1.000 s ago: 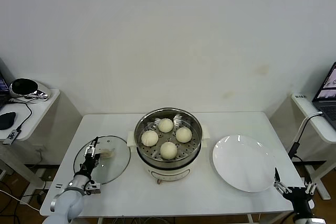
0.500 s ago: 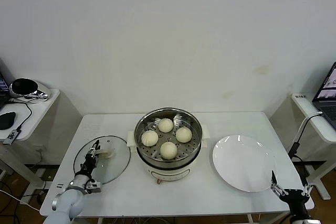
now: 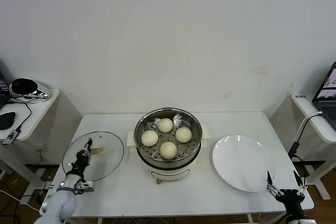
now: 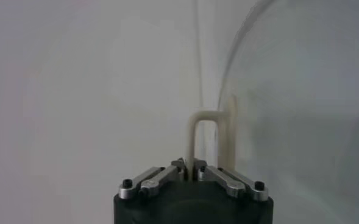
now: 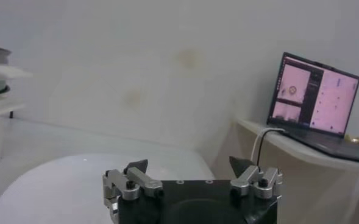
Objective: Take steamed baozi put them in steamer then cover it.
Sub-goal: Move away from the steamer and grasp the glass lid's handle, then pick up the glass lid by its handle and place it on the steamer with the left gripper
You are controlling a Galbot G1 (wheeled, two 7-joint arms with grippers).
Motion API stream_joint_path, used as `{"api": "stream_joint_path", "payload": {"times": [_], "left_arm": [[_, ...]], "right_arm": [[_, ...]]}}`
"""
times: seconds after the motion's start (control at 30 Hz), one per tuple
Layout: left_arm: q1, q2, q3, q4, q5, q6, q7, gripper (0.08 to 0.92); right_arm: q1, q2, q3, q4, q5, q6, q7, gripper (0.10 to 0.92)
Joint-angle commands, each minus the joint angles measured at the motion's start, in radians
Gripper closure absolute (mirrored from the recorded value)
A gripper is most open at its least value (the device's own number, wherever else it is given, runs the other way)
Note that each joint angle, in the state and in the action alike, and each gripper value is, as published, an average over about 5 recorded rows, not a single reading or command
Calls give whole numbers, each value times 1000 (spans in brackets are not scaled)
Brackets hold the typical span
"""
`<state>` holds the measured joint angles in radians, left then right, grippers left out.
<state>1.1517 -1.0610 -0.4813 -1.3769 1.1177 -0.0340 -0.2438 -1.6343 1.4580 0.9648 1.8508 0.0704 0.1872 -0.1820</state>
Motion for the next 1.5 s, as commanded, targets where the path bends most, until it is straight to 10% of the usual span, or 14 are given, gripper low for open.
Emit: {"api": "stream_joint_path", "payload": {"times": [0.03, 0.3, 0.57, 0.93, 1.5], "left_arm": [[115, 154, -140, -316, -180, 26, 103, 858], [100, 284, -150, -543, -319, 151, 229, 858], [-23, 300, 226, -673, -395, 362, 287, 858], [-330, 118, 605, -642, -170, 610, 444, 858], [-345, -217, 656, -485, 207, 655, 575, 858]], "right_arm": [[-2, -2, -10, 4, -11, 2, -1, 203], [-8, 0, -25, 20, -27, 3, -6, 203], [-8, 20, -27, 32, -48, 1, -10, 203], [-1, 81, -17, 54, -179, -15, 14, 203], [2, 103, -38, 20, -245, -5, 18, 203]]}}
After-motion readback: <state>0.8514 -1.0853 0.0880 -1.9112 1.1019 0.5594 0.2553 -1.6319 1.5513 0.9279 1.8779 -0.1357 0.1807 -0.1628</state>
